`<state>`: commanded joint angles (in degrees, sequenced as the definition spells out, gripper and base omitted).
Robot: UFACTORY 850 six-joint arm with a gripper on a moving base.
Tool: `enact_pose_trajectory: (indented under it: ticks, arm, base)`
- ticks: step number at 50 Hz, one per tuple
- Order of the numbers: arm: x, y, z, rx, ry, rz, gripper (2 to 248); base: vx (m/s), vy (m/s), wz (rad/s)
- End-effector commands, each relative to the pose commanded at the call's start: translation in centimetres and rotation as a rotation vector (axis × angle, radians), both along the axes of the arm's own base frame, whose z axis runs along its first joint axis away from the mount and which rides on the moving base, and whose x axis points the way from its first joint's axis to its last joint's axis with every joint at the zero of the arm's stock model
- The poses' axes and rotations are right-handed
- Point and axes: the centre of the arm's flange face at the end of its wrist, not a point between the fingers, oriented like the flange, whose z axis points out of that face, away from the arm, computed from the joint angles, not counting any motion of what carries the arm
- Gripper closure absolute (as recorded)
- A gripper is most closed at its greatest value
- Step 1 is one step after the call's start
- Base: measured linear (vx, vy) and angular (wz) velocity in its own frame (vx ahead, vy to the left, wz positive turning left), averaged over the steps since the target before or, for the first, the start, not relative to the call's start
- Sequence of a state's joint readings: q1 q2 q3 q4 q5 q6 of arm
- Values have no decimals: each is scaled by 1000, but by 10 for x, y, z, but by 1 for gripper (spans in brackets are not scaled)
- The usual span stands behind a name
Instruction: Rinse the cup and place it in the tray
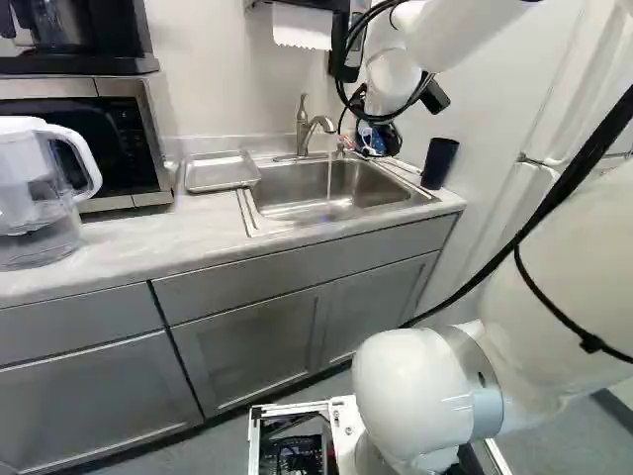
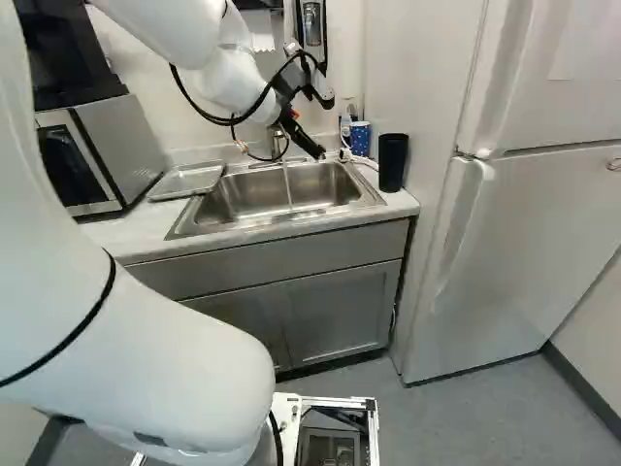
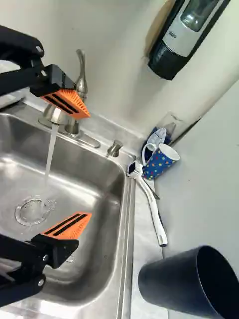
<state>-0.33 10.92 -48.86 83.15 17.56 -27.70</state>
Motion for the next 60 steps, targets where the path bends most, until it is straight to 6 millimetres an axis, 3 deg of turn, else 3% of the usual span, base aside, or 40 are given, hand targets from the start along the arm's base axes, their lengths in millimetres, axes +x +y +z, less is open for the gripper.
enact_pose_trajectory:
  ticks: [23, 60]
  arm:
    - [-4, -8, 0, -6, -3, -134, 3]
    - [-11, -19, -2, -251, 162, -146, 3]
  base:
    - [0, 0, 0]
    - [0, 0, 0]
